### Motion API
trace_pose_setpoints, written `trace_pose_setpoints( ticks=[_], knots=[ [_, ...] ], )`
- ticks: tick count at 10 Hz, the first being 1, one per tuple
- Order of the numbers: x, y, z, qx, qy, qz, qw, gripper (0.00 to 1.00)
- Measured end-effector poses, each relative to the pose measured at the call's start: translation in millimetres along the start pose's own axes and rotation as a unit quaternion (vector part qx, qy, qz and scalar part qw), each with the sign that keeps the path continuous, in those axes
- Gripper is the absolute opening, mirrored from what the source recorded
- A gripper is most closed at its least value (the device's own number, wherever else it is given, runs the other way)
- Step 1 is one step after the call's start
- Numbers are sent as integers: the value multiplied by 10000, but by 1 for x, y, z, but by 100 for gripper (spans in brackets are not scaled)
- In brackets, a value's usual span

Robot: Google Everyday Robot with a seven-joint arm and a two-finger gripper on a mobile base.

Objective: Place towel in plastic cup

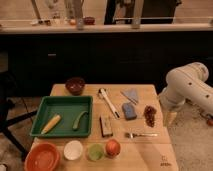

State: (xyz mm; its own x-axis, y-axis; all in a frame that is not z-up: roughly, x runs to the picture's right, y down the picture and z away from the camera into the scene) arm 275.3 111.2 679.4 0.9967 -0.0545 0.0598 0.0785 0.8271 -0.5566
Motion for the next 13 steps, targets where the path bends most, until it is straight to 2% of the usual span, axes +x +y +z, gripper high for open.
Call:
trace_pose_setpoints(
  ticks=[1,2,3,6,7,8,10,11,12,13],
  knots=[
    [-9,-1,-1,-37,-102,-606,9981,80],
    [-16,-2,-1,-51,-169,-1087,9939,80],
    [-28,-4,0,-69,-262,-1802,9833,80],
    [-47,-6,1,-82,-413,-2919,9555,80],
    [-50,-6,2,-82,-436,-3076,9505,80],
    [-51,-6,2,-80,-445,-3132,9486,80],
    [-51,-6,2,-71,-446,-3125,9489,80],
    [-52,-8,4,-6,-427,-3175,9473,80],
    [-53,-12,8,50,-388,-3272,9441,80],
    [-62,-26,15,153,-362,-3495,9361,80]
  ],
)
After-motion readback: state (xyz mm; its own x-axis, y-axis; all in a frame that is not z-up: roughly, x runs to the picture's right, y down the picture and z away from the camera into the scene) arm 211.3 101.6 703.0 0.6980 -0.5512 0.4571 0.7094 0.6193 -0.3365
